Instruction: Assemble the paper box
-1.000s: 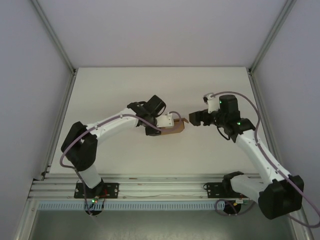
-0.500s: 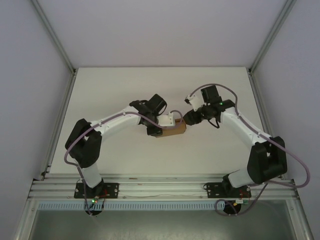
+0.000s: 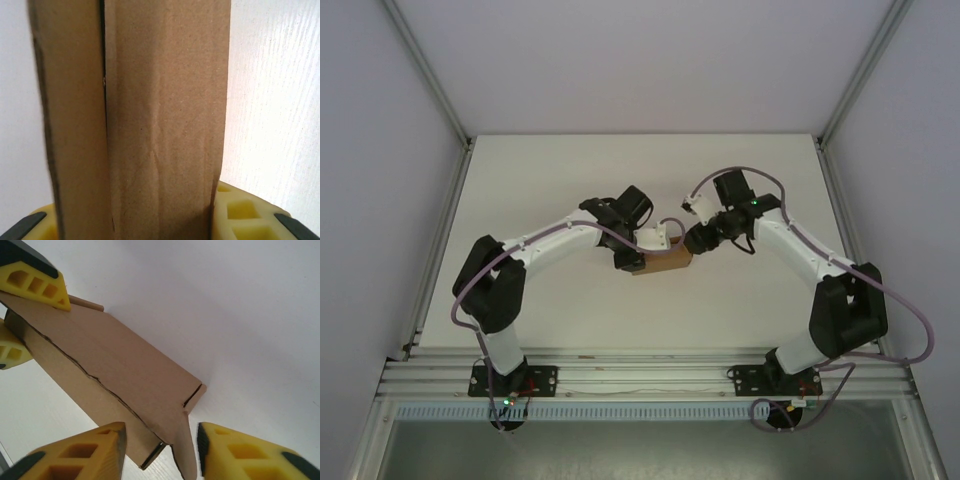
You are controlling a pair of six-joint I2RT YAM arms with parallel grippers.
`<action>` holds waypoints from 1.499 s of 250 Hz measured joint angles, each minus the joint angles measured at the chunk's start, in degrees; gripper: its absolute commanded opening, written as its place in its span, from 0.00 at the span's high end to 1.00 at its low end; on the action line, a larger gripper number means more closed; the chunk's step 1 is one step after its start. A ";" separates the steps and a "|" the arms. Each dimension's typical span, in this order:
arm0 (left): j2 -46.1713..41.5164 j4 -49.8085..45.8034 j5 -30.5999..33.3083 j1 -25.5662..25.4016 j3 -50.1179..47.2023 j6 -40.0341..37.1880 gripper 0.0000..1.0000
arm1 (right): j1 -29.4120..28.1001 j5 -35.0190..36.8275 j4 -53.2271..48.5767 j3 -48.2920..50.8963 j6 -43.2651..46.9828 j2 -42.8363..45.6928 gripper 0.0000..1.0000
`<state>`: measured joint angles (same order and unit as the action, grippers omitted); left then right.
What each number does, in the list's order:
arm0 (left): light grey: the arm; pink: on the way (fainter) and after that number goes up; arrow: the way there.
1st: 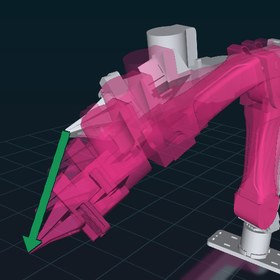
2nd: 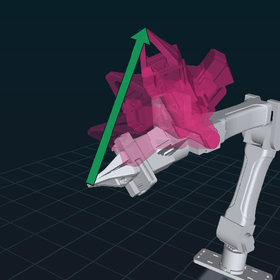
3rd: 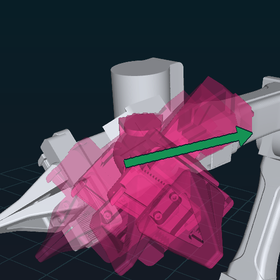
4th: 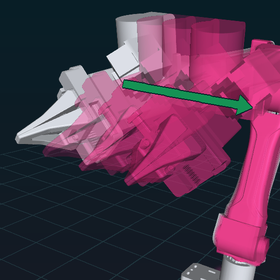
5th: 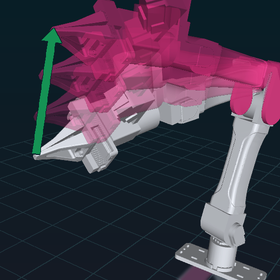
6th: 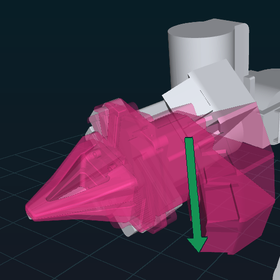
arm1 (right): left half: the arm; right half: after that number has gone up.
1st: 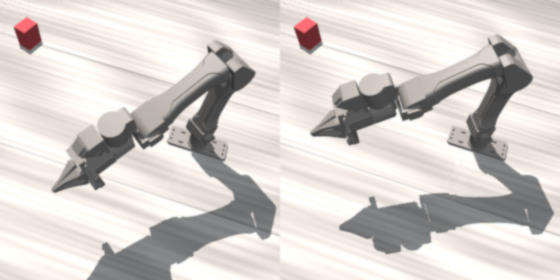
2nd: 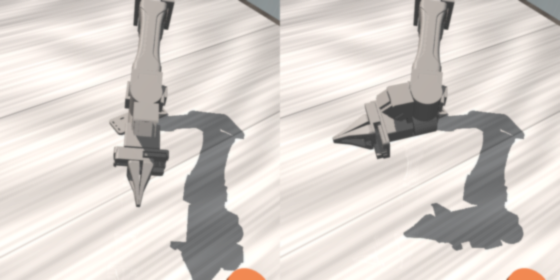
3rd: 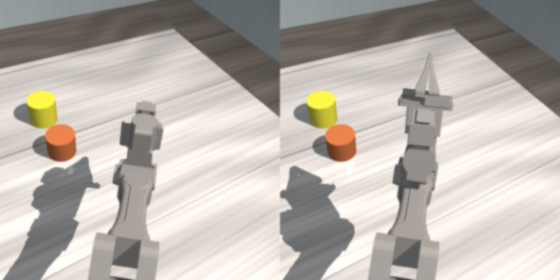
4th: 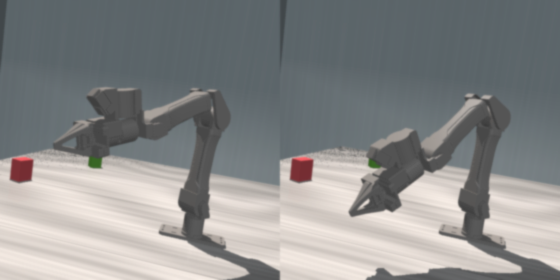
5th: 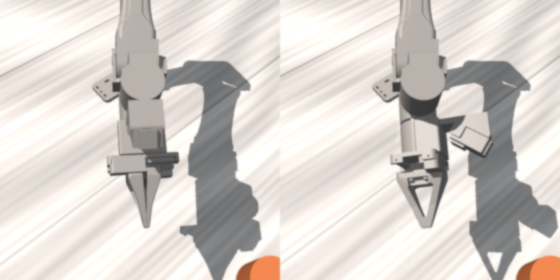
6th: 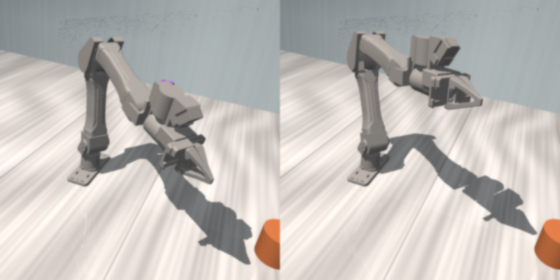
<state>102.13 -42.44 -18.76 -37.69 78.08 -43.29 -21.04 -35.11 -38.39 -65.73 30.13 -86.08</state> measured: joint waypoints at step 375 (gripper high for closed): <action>0.13 2.80 0.09 0.22 -0.46 2.93 0.66 | -3.45 11.63 18.95 14.56 -25.33 8.98 1.00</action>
<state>102.26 -39.64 -18.68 -37.47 77.62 -40.36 -24.49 -23.49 -19.44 -51.18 4.80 -77.10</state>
